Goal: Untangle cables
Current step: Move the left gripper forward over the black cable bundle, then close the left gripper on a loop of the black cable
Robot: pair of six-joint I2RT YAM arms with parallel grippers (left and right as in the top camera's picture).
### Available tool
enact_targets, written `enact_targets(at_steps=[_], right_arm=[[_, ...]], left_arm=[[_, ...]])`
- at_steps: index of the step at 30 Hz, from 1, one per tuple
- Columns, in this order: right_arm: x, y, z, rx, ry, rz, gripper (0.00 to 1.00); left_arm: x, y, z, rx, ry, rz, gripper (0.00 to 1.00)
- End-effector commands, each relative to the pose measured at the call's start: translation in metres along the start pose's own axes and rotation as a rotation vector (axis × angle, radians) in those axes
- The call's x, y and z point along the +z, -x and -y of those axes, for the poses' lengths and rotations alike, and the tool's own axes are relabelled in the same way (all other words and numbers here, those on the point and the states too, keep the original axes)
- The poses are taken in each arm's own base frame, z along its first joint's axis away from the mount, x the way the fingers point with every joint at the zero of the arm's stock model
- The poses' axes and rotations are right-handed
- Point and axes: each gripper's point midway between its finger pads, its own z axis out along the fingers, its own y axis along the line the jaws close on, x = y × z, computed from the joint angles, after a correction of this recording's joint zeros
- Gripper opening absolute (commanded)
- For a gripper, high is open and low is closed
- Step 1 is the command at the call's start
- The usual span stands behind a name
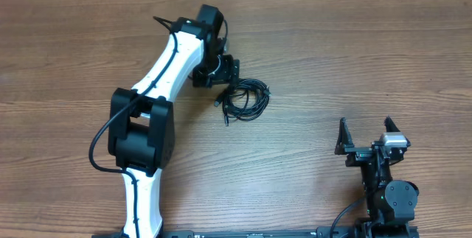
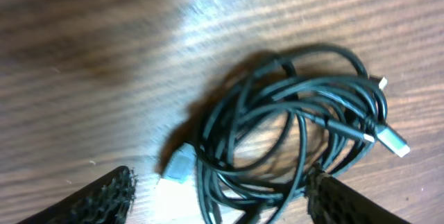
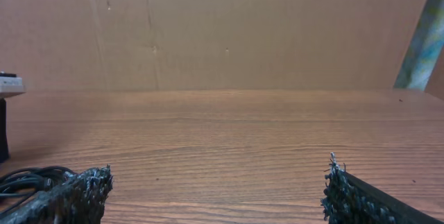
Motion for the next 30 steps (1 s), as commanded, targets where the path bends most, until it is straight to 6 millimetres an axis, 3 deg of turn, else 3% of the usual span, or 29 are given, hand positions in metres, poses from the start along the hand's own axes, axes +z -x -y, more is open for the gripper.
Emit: enact_targets(at_steps=[1,4,6,9,12,25,30], right_arm=[[0.0,-0.001,0.002,-0.004,-0.009,0.007,1.0],[0.0,-0.001,0.002,-0.004,-0.009,0.007,1.0],[0.0,-0.001,0.002,-0.004,-0.009,0.007,1.0],[0.0,-0.001,0.002,-0.004,-0.009,0.007,1.0],[0.0,-0.001,0.002,-0.004,-0.009,0.007,1.0],[0.0,-0.001,0.002,-0.004,-0.009,0.007,1.0],[0.0,-0.001,0.002,-0.004,-0.009,0.007,1.0]], left_arm=[[-0.001,0.004,0.016,0.029,-0.037,0.018,0.79],[0.005,0.0,0.019,0.061,0.017,0.027,0.78],[0.006,0.001,0.012,0.08,0.112,0.049,0.78],[0.006,0.003,0.006,0.095,0.184,0.07,0.69],[0.01,-0.001,0.016,0.106,0.145,0.056,0.56],[0.026,-0.01,0.018,0.123,0.165,0.023,0.59],[0.042,-0.013,0.01,0.117,0.191,-0.01,0.41]])
